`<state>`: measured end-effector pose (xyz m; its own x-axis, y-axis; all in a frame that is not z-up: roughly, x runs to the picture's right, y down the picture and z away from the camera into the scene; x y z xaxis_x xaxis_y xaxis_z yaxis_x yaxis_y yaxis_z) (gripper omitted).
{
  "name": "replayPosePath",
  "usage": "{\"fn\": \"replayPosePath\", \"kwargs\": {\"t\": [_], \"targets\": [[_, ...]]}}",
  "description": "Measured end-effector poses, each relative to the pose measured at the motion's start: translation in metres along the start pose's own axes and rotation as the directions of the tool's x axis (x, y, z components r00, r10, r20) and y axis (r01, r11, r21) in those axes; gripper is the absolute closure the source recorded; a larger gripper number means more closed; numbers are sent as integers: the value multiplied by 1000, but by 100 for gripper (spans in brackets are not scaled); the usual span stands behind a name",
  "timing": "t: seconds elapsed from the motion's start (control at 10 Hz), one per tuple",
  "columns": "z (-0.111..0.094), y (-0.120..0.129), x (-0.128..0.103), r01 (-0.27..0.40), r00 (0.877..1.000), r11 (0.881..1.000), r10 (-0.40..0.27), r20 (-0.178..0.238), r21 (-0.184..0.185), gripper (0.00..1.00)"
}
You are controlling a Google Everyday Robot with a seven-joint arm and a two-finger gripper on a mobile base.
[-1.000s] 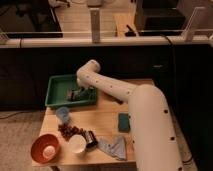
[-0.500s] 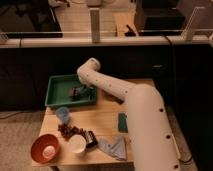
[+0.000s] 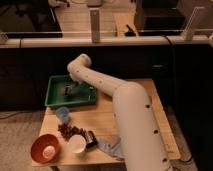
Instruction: Wipe tray with brush
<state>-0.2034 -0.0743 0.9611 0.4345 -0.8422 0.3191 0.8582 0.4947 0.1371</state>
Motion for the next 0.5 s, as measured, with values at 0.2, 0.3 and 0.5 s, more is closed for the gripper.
{"fn": "replayPosePath", "kwargs": {"t": [0.2,0.3,0.5], "targets": [[4,-15,-1,22,1000,1000,-22,10,8,100],[6,-24,-7,41,999,999,-41,17,11,100],[9,-31,-14,69,997,998,-69,27,12,100]]}}
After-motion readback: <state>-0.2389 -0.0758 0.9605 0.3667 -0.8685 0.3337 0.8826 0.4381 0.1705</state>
